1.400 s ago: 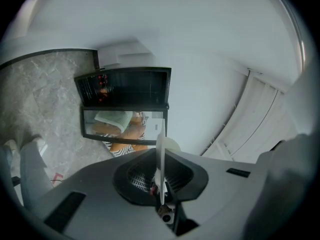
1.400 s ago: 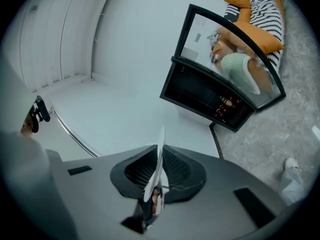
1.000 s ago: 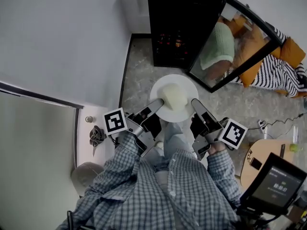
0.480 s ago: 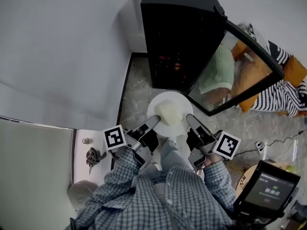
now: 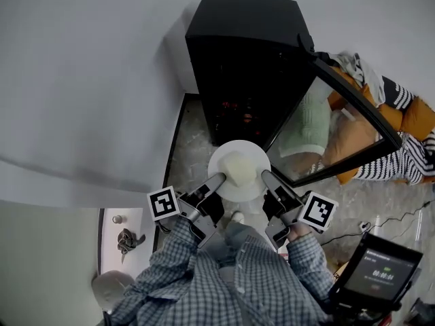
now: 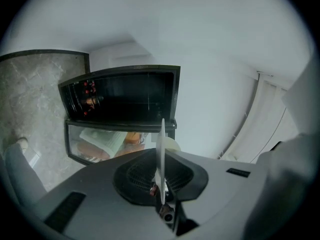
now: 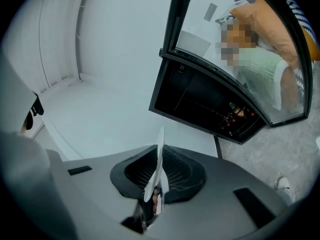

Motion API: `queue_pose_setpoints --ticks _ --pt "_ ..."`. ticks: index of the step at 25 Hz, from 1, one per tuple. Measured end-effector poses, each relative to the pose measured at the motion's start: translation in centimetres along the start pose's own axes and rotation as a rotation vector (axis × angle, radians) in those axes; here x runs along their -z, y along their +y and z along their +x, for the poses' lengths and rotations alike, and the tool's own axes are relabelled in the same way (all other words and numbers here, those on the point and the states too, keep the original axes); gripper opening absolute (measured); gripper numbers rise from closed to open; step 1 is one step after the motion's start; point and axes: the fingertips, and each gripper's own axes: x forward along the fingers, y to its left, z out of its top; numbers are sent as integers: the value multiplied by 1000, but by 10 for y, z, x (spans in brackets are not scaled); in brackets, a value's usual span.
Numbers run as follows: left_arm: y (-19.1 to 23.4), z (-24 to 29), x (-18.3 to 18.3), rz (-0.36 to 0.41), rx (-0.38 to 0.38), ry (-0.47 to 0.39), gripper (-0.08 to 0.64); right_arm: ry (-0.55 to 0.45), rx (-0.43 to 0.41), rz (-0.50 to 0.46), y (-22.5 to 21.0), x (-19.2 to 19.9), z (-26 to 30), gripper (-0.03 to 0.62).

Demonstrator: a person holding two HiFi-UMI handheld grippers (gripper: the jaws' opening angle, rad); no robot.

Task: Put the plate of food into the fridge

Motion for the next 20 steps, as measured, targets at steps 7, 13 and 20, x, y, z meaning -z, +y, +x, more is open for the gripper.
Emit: queue_pose_setpoints --ticks 7,13,20 --pt "-1 5 -6 13 16 -16 26 -4 7 -19 2 -7 3 35" --pt "-8 5 -7 37 21 -30 26 -1 -4 -30 5 -11 5 34" --pt "-2 -2 -2 34 20 -49 26 25 -5 -14 1 -1 5 34"
